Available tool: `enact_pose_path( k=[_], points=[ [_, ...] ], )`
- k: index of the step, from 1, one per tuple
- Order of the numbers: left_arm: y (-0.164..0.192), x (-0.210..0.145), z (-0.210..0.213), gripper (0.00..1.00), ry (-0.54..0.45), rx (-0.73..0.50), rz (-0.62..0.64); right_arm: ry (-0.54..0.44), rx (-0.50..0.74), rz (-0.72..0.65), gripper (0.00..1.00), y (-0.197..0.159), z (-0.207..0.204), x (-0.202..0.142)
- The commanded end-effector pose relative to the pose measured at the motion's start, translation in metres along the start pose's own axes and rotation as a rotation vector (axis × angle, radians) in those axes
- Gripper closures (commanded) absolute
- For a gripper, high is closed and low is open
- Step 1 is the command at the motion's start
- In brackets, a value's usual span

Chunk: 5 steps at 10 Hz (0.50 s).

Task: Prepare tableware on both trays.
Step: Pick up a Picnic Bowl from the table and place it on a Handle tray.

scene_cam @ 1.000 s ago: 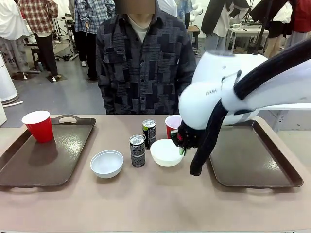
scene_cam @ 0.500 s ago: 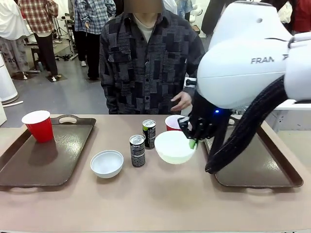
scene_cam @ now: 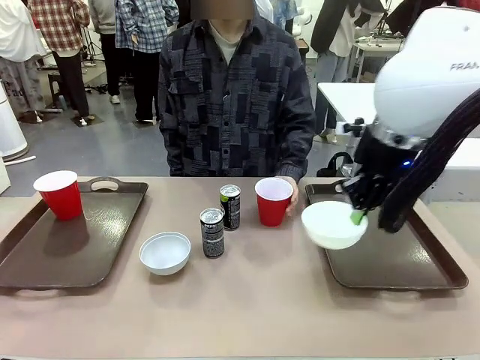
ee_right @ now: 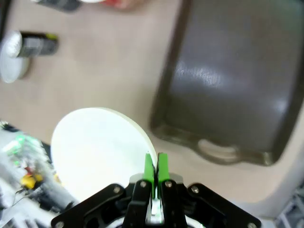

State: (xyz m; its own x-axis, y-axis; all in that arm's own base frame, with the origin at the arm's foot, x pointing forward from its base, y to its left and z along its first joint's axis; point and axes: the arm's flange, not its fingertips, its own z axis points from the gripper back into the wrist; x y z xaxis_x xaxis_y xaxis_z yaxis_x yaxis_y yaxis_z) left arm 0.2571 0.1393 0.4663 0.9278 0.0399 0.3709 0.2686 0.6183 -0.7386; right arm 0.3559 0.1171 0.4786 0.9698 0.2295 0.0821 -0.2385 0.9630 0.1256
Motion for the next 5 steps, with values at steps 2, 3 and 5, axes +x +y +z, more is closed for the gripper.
enact_pose_path(
  k=[2, 3, 5],
  points=[
    [0.001, -0.001, 0.001, 0.00, -0.005, -0.006, 0.002, -0.068, 0.021, -0.083, 1.00, -0.062, -0.004, 0.019],
    [0.001, -0.001, 0.001, 0.00, -0.005, -0.006, 0.002, -0.088, 0.041, -0.109, 1.00, -0.079, -0.001, 0.021],
    [0.001, -0.001, 0.001, 0.00, -0.005, -0.006, 0.002, -0.146, 0.055, -0.139, 1.00, -0.102, -0.009, 0.027]
  ],
)
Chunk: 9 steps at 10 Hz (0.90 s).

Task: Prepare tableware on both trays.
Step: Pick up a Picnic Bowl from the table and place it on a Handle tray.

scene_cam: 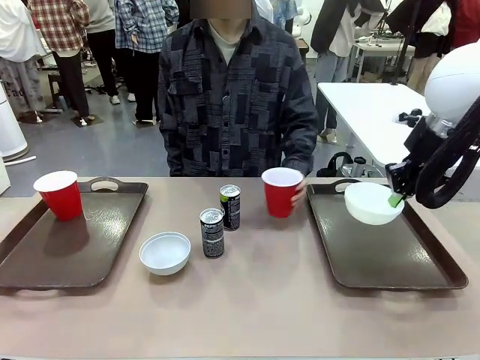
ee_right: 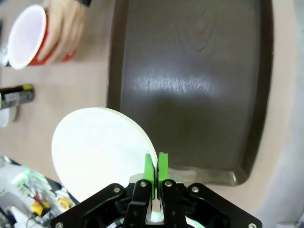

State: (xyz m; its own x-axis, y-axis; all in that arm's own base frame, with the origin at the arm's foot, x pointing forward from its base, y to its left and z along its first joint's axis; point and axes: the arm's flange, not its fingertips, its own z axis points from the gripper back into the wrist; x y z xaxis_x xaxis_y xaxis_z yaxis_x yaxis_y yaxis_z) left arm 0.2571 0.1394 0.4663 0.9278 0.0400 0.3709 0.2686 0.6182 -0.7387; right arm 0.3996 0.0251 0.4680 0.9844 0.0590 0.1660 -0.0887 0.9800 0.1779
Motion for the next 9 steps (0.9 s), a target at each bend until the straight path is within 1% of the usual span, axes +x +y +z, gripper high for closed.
enact_pose_path(
  k=[1, 2, 3, 4, 5, 6, 7, 9],
  points=[
    [0.001, -0.001, 0.001, 0.00, -0.005, -0.006, 0.002, -0.046, 0.010, 0.018, 1.00, -0.004, -0.020, 0.007],
    [0.001, -0.001, 0.001, 0.00, -0.005, -0.006, 0.002, -0.059, -0.013, 0.000, 1.00, -0.007, -0.031, 0.008],
    [0.001, -0.001, 0.001, 0.00, -0.005, -0.006, 0.002, -0.063, -0.002, -0.013, 1.00, -0.009, -0.038, 0.008],
    [0.001, -0.001, 0.001, 0.00, -0.005, -0.006, 0.002, -0.056, -0.035, -0.026, 1.00, 0.002, -0.026, -0.012],
    [0.001, -0.001, 0.001, 0.00, -0.005, -0.006, 0.002, 0.012, -0.011, 0.002, 1.00, 0.026, 0.012, -0.071],
    [0.001, -0.001, 0.001, 0.00, -0.005, -0.006, 0.002, 0.019, -0.049, 0.061, 1.00, 0.038, 0.041, -0.120],
    [0.001, -0.001, 0.001, 0.00, -0.005, -0.006, 0.002, 0.044, -0.080, -0.002, 1.00, 0.034, 0.045, -0.128],
    [0.001, -0.001, 0.001, 0.00, -0.005, -0.006, 0.002, 0.066, -0.066, -0.041, 1.00, 0.029, 0.034, -0.110]
  ],
)
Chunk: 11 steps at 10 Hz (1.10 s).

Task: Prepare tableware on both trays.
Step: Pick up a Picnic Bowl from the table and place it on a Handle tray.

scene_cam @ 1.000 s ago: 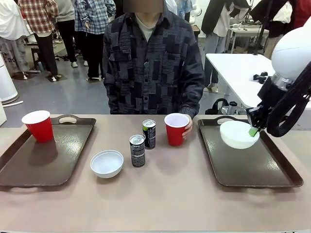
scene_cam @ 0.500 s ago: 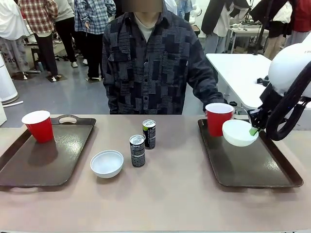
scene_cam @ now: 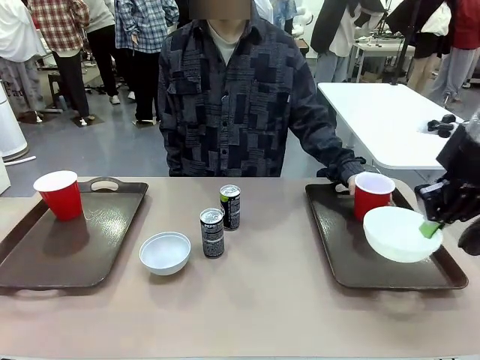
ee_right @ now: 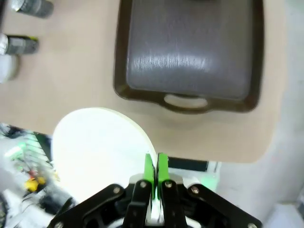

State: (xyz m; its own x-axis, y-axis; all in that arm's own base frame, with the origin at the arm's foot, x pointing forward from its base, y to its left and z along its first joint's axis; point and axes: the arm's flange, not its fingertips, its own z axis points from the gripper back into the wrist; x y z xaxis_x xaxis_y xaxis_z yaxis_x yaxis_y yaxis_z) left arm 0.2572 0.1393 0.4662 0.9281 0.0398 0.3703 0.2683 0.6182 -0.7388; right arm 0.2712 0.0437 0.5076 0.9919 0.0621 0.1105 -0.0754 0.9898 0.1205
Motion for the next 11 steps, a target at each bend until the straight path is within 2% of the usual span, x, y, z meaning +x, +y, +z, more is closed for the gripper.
enact_pose_path(
  k=[1, 6, 9, 11],
  points=[
    [0.001, -0.001, 0.001, 0.00, -0.005, -0.006, 0.002, 0.013, 0.001, -0.041, 1.00, -0.009, -0.024, 0.015],
    [0.001, -0.001, 0.001, 0.00, -0.005, -0.006, 0.002, 0.011, 0.032, -0.078, 1.00, -0.011, -0.034, 0.041],
    [0.001, -0.001, 0.001, 0.00, -0.005, -0.006, 0.002, -0.158, 0.062, -0.116, 1.00, -0.010, -0.074, 0.081],
    [0.001, -0.001, 0.001, 0.00, -0.005, -0.006, 0.002, -0.148, 0.116, -0.125, 1.00, -0.014, -0.107, 0.102]
  ],
)
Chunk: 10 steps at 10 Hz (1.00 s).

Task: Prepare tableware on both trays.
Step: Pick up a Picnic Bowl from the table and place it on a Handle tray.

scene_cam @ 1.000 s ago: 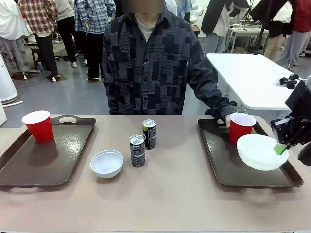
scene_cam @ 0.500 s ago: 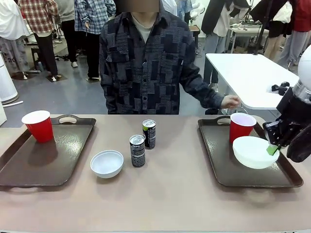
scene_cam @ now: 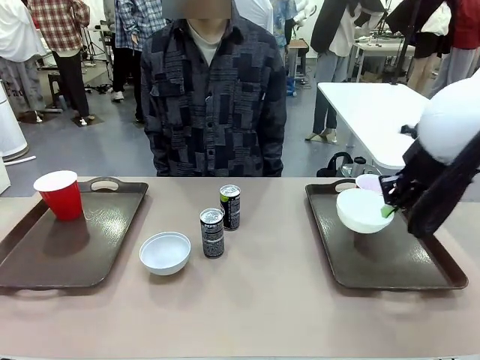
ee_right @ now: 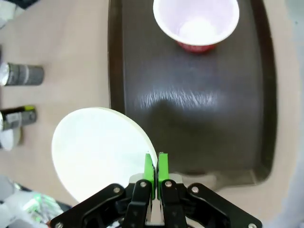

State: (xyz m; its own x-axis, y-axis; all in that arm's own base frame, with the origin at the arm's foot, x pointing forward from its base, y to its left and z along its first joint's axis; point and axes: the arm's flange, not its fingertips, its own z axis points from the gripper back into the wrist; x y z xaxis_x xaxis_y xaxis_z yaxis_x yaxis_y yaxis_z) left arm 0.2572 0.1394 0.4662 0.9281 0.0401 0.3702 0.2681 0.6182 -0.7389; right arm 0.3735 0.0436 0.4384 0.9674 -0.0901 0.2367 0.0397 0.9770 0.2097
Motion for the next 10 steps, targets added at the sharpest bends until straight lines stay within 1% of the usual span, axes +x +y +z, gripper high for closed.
enact_pose_path(
  k=[1, 3, 6, 8, 10],
  points=[
    [0.001, -0.001, 0.001, 0.00, -0.005, -0.006, 0.001, 0.014, 0.047, 0.005, 1.00, -0.001, -0.042, 0.006],
    [0.001, -0.001, 0.001, 0.00, -0.005, -0.006, 0.001, 0.011, 0.016, 0.002, 1.00, -0.009, -0.062, 0.014],
    [0.001, -0.001, 0.001, 0.00, -0.005, -0.006, 0.001, -0.020, -0.023, -0.064, 1.00, -0.018, -0.088, 0.024],
    [0.001, -0.001, 0.001, 0.00, -0.005, -0.006, 0.001, -0.017, -0.059, -0.089, 1.00, -0.022, -0.105, 0.028],
    [0.001, -0.001, 0.001, 0.00, -0.005, -0.006, 0.001, -0.003, -0.064, -0.096, 1.00, -0.024, -0.108, 0.028]
  ],
)
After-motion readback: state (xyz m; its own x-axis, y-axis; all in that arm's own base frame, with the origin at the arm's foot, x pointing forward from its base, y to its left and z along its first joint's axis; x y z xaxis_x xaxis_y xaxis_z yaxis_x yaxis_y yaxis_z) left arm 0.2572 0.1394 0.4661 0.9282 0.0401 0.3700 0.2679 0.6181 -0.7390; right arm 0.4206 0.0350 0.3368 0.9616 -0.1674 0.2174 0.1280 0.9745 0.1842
